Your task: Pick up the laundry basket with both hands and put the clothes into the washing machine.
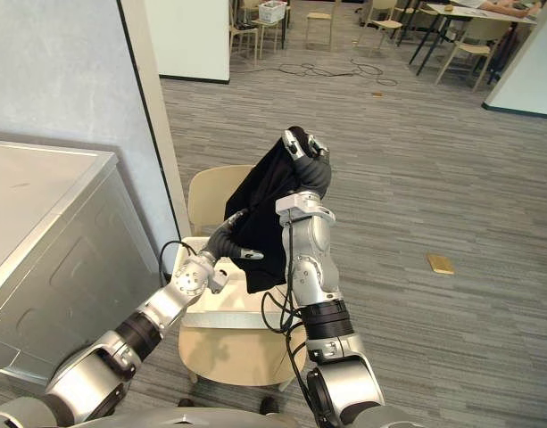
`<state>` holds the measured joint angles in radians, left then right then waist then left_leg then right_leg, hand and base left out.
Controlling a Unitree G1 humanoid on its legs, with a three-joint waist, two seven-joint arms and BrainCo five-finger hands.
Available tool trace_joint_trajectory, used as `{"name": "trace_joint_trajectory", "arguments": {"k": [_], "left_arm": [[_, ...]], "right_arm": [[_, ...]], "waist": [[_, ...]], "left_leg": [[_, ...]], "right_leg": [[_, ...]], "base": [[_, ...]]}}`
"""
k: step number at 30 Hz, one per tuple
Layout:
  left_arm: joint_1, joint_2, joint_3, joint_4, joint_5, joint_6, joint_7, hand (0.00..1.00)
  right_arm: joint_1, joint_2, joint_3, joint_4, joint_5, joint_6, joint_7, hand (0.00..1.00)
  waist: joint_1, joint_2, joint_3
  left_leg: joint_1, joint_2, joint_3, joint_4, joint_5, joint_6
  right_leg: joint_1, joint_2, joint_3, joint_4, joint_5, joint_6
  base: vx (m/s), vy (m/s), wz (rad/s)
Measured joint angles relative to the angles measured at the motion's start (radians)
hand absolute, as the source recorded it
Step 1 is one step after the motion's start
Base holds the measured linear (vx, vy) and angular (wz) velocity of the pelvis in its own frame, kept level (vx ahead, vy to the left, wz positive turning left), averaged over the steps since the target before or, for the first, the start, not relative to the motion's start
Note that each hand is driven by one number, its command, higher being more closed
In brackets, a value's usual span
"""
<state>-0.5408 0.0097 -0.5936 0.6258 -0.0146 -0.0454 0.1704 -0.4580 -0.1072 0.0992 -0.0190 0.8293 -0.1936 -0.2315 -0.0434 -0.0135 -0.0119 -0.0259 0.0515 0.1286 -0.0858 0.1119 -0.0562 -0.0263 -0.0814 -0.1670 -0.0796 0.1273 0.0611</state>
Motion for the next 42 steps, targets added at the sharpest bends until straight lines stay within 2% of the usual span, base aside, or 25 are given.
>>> {"name": "trace_joint_trajectory", "arguments": {"k": [7, 13, 18, 19, 22, 28, 42], "left_arm": [[-0.115, -0.059, -0.02, 0.108, 0.023, 0.014, 0.048, 0.0], [-0.16, -0.107, -0.049, 0.143, 0.072, 0.025, 0.081, 0.0], [-0.194, -0.136, -0.081, 0.163, 0.095, 0.025, 0.087, 0.0], [-0.194, -0.136, -0.09, 0.163, 0.095, 0.025, 0.088, 1.0], [-0.196, -0.137, -0.112, 0.162, 0.091, 0.025, 0.088, 1.0], [-0.203, -0.136, -0.128, 0.108, 0.015, 0.025, 0.093, 1.0], [-0.205, -0.136, -0.152, 0.033, -0.061, 0.022, 0.11, 1.0]], "right_arm": [[-0.005, -0.001, 0.084, -0.046, 0.0, 0.0, 0.004, 1.0], [-0.005, 0.008, 0.168, -0.059, 0.0, 0.0, 0.011, 1.0], [-0.005, 0.017, 0.209, -0.092, 0.0, 0.0, 0.013, 1.0], [-0.004, 0.017, 0.221, -0.092, 0.0, 0.0, 0.013, 1.0], [-0.002, 0.017, 0.241, -0.092, 0.001, 0.0, 0.014, 1.0], [0.025, 0.017, 0.284, -0.092, 0.01, 0.0, 0.044, 1.0], [0.092, 0.017, 0.299, -0.172, 0.01, -0.008, 0.05, 1.0]], "waist": [[-0.04, 0.0, -0.004], [-0.046, 0.0, -0.004], [-0.068, 0.0, -0.005], [-0.073, 0.0, -0.005], [-0.074, 0.0, -0.005], [-0.074, -0.001, -0.005], [-0.073, -0.005, -0.009]], "left_leg": [[-0.002, 0.001, 0.023, 0.0, 0.0, 0.001], [0.002, 0.002, 0.041, 0.0, -0.008, -0.004], [-0.001, 0.002, 0.042, 0.0, -0.008, -0.004], [-0.001, 0.002, 0.042, 0.0, -0.008, -0.004], [-0.001, 0.002, 0.042, 0.0, -0.008, -0.004], [0.001, 0.002, 0.04, 0.0, -0.008, -0.004], [0.008, 0.002, 0.034, 0.0, -0.011, -0.006]], "right_leg": [[-0.014, 0.001, 0.022, 0.0, 0.011, 0.003], [-0.023, 0.002, 0.045, 0.0, 0.01, 0.004], [-0.027, 0.002, 0.045, 0.0, 0.01, 0.005], [-0.027, 0.002, 0.046, 0.0, 0.01, 0.005], [-0.026, 0.002, 0.045, 0.0, 0.01, 0.005], [-0.022, 0.002, 0.043, 0.0, 0.01, 0.005], [-0.01, 0.001, 0.033, 0.0, 0.001, 0.002]], "base": [[0.02, 0.004, -0.09], [0.0, 0.006, -0.11], [0.0, 0.001, -0.01], [0.0, 0.0, 0.0], [0.0, 0.0, 0.0], [0.0, 0.0, 0.0], [0.0, 0.0, 0.0]]}}
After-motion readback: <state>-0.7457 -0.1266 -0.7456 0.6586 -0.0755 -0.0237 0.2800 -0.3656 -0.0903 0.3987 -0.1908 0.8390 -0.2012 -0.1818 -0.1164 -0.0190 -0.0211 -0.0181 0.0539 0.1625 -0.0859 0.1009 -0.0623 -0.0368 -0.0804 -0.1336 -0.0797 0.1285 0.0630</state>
